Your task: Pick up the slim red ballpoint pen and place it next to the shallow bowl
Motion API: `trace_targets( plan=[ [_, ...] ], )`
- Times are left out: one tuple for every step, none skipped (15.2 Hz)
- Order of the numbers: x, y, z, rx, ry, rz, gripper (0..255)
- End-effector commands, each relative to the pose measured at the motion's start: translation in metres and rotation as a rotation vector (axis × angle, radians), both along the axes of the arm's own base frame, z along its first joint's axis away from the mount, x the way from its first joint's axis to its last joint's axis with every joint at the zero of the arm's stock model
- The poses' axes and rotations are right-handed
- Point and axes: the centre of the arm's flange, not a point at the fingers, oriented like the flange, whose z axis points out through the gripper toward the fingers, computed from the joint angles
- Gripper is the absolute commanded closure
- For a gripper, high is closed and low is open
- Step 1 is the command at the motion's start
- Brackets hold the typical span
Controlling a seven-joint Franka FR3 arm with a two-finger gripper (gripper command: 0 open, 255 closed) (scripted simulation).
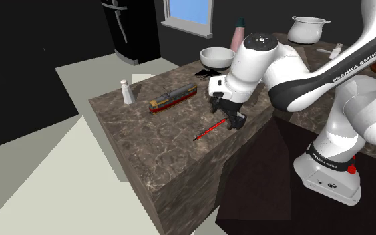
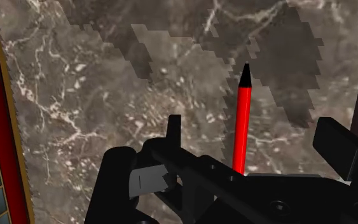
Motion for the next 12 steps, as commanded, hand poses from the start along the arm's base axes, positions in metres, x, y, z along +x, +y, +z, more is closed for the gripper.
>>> trace_targets(
  plan=[
    [0.0003,-0.0003,-0.0017,0.000,0.000,0.000,0],
    [0.0004,-0.0003,-0.0017,0.000,0.000,0.000,0],
    [0.0004,-0.0003,-0.0017,0.000,0.000,0.000,0],
    [0.0004,-0.0003,-0.0017,0.000,0.000,0.000,0],
    [0.0004,-0.0003,-0.0017,0.000,0.000,0.000,0],
    [0.0003,-0.0003,-0.0016,0.000,0.000,0.000,0],
    [0.0003,-0.0003,-0.0016,0.000,0.000,0.000,255],
    [0.0003,-0.0003,-0.0016,0.000,0.000,0.000,255],
    [0.0003,-0.0003,-0.0017,0.000,0.000,0.000,255],
    [0.0004,-0.0004,-0.0017,0.000,0.000,0.000,255],
    [0.0002,-0.0001,-0.0018,0.000,0.000,0.000,255],
    [0.0002,0.0001,-0.0017,0.000,0.000,0.000,255]
  ],
)
